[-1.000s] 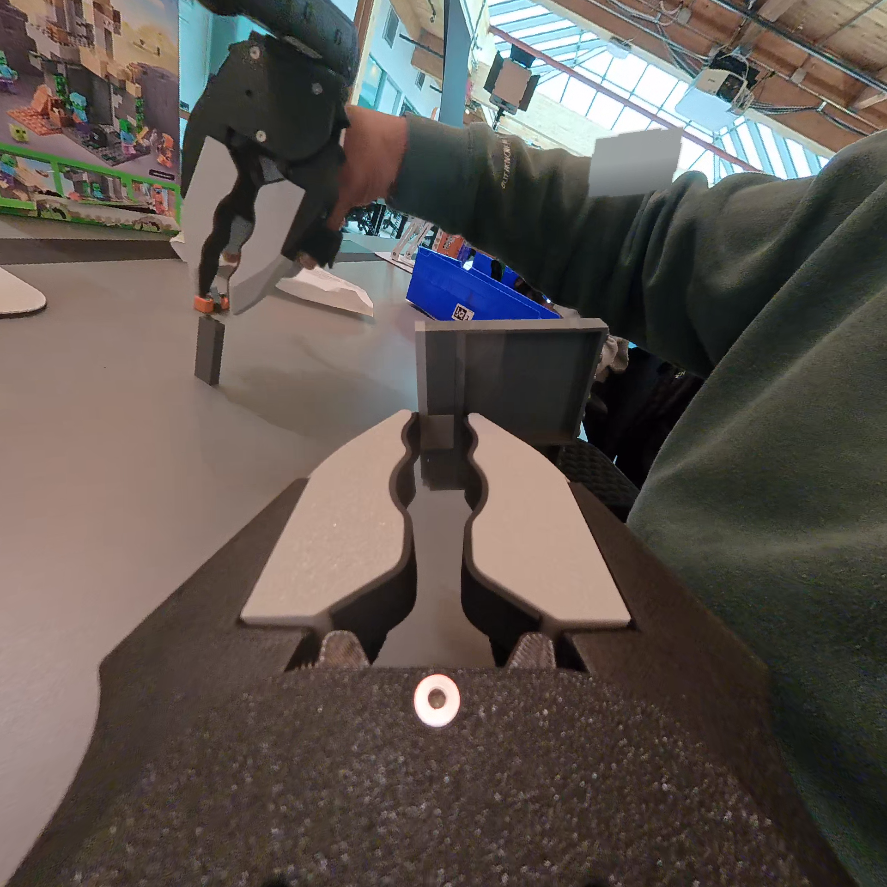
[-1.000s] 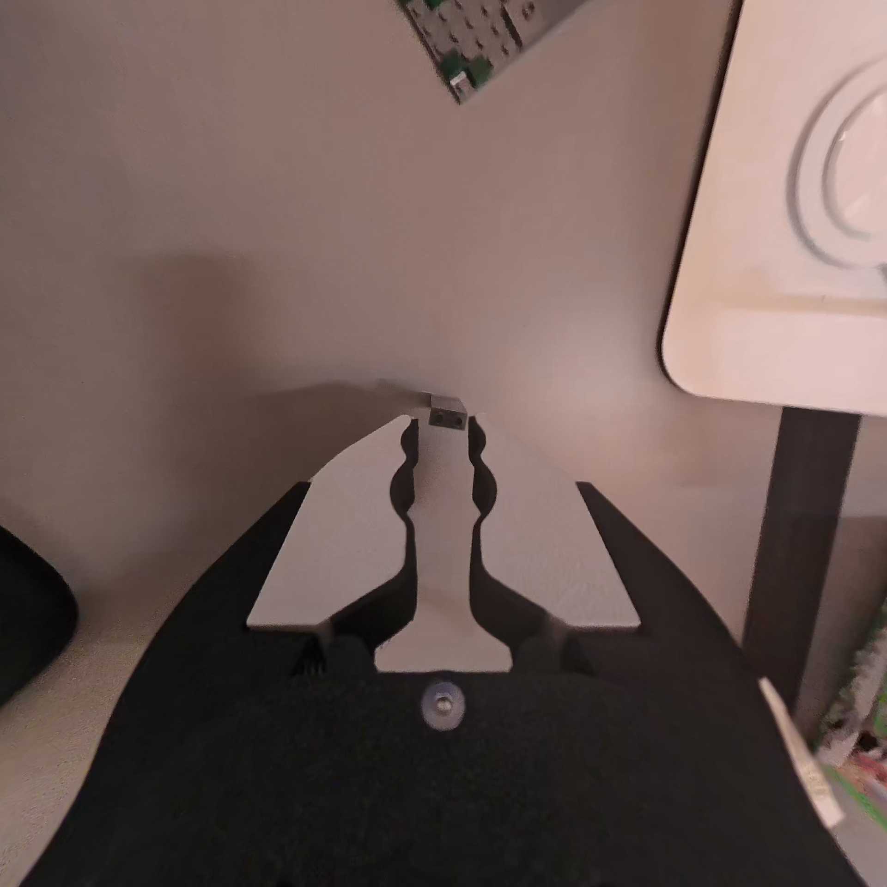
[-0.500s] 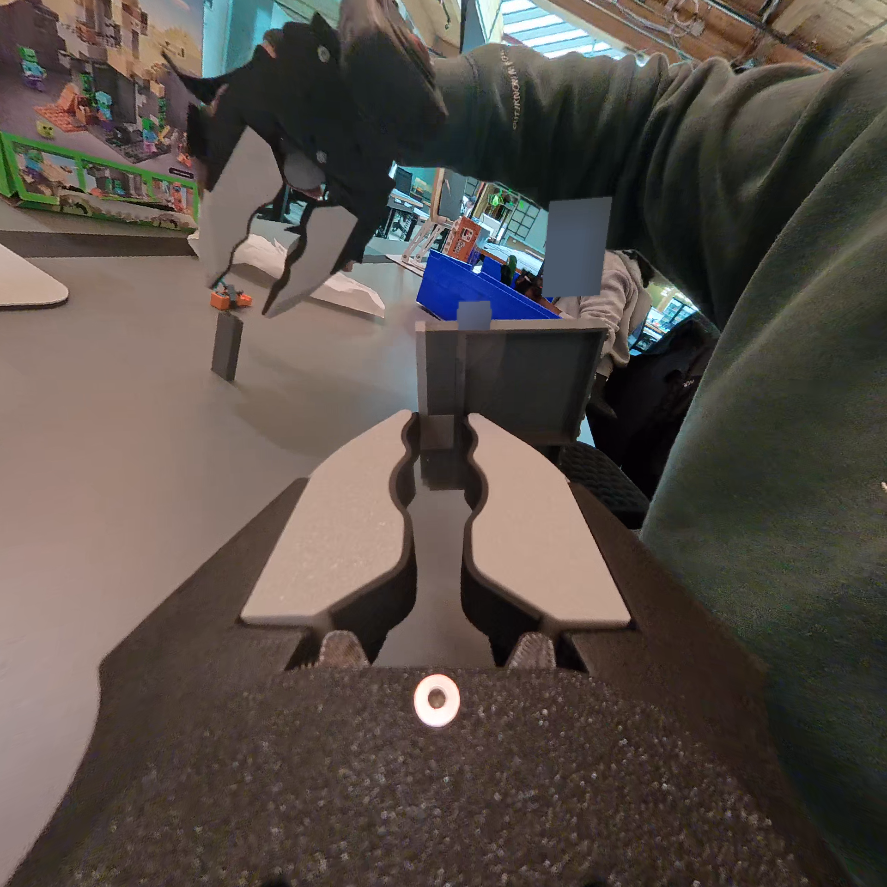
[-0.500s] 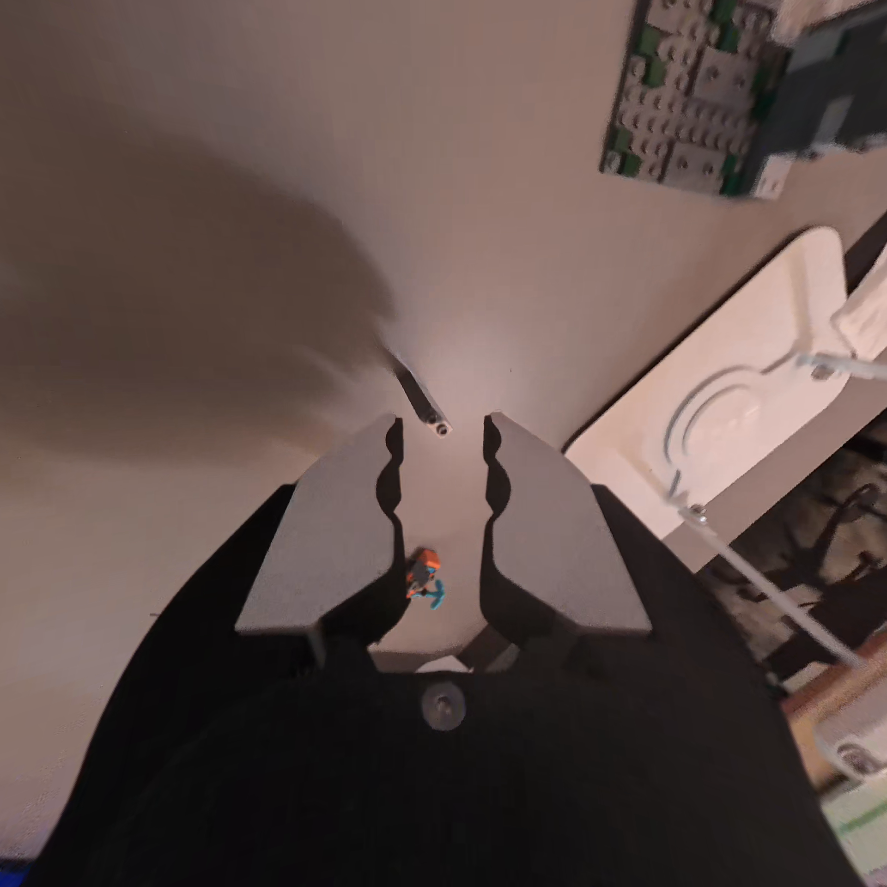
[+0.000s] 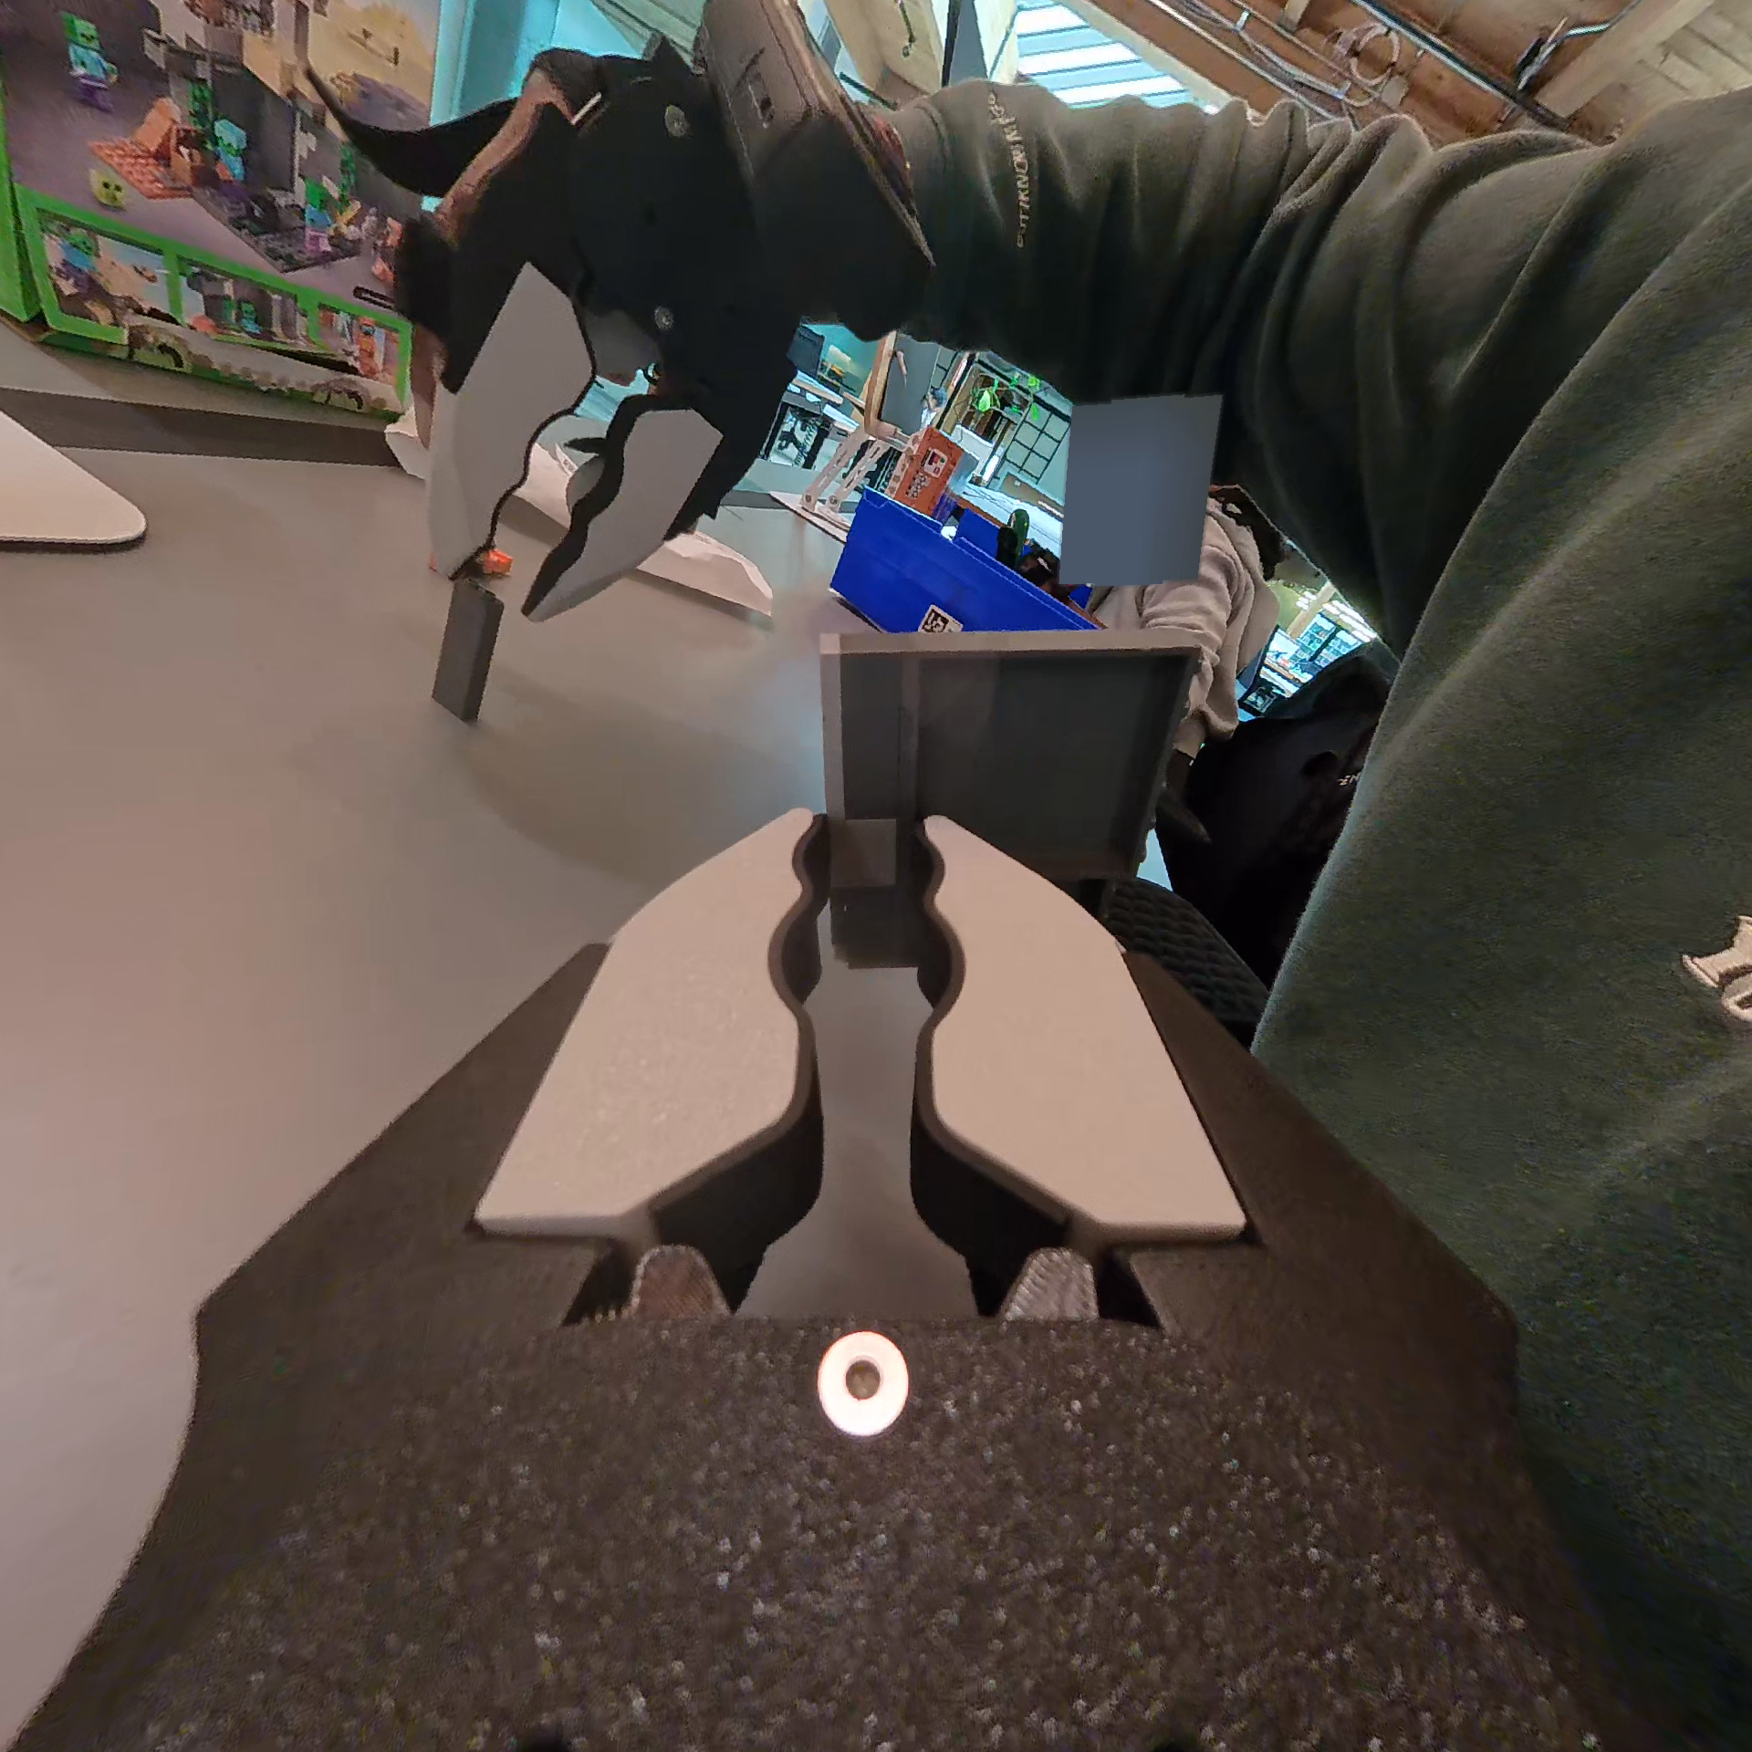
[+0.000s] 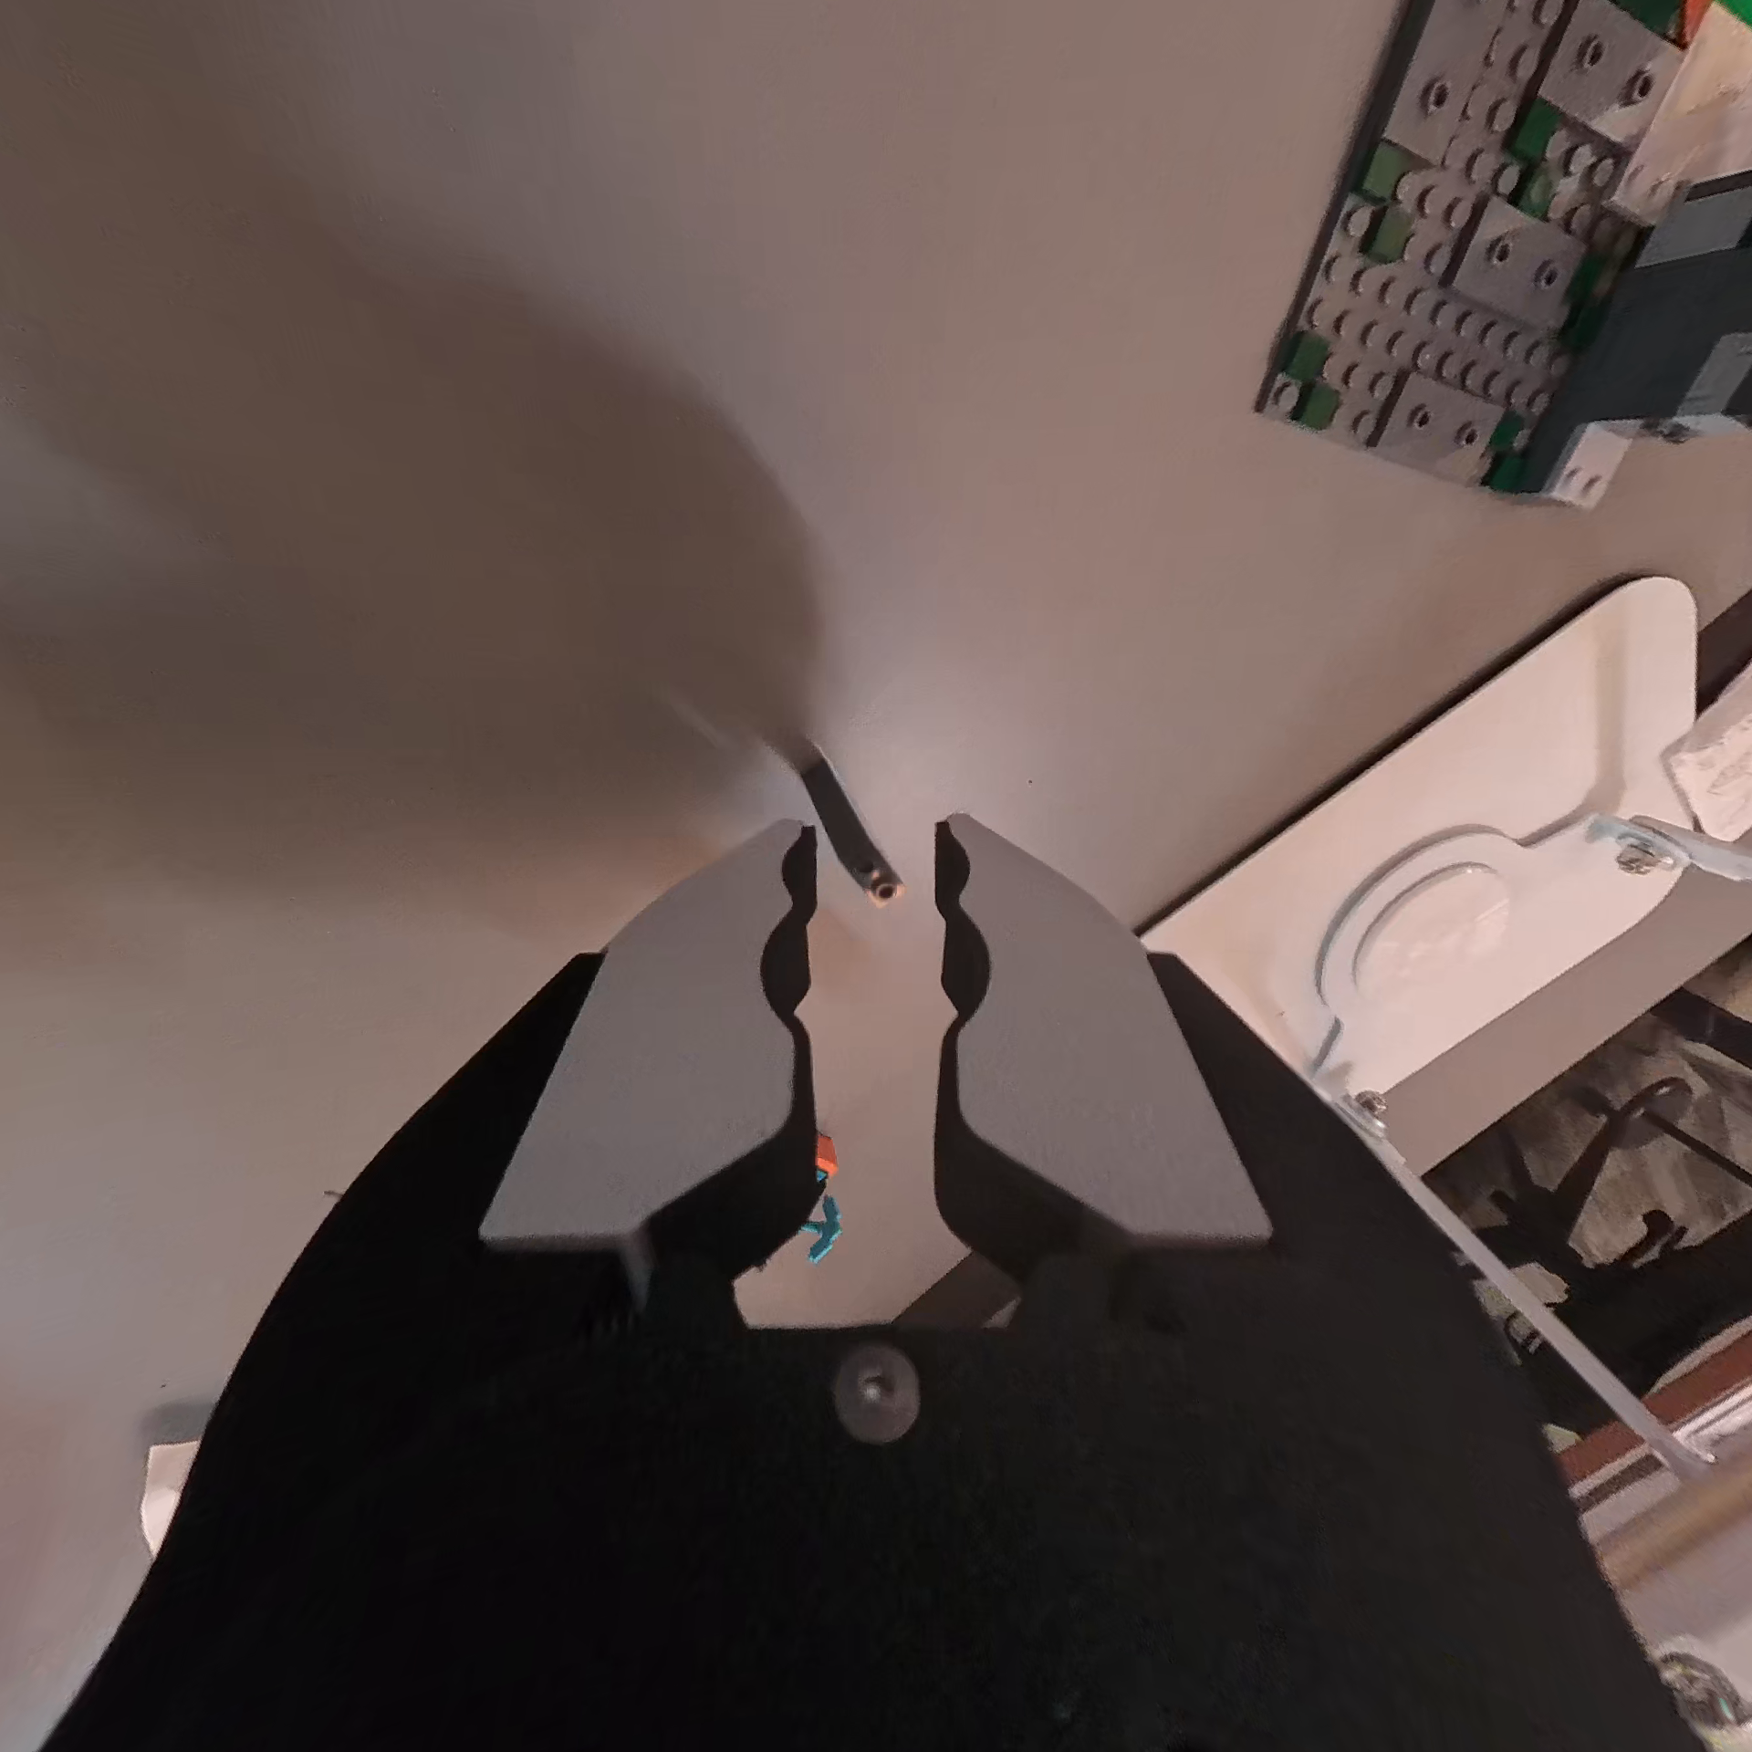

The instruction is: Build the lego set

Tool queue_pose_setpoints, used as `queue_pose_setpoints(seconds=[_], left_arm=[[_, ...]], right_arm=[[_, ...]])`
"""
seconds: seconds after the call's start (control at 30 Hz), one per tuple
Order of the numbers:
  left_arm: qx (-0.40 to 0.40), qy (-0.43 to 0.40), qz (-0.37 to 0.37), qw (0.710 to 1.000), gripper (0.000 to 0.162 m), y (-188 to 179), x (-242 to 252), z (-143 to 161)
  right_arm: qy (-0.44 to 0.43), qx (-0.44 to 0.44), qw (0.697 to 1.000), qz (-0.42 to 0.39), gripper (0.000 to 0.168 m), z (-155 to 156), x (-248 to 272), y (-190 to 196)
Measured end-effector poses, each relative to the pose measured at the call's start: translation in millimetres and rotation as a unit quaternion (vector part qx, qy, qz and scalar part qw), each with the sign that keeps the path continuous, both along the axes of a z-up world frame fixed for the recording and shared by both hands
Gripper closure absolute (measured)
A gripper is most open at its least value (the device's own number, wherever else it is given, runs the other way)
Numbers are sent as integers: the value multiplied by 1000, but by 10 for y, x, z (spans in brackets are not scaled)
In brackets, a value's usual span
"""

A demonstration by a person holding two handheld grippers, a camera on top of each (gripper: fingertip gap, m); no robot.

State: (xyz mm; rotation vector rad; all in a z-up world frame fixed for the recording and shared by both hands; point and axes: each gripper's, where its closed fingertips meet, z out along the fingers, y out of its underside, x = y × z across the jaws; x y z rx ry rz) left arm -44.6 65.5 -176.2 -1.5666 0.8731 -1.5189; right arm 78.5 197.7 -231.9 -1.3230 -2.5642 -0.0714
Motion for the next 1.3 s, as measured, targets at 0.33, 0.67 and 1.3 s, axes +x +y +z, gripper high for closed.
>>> queue_pose_setpoints(seconds=[0.33,0.67,1.3], left_arm=[[-4,4,-1,1000,146,11,16,-38],[-9,5,0,1000,146,33,15,-56],[-18,6,12,1000,146,75,-5,-54]], right_arm=[[-20,16,999,35,148,-49,62,36],[-50,18,996,73,151,-197,101,56],[49,-108,977,-179,161,130,-35,-300]])
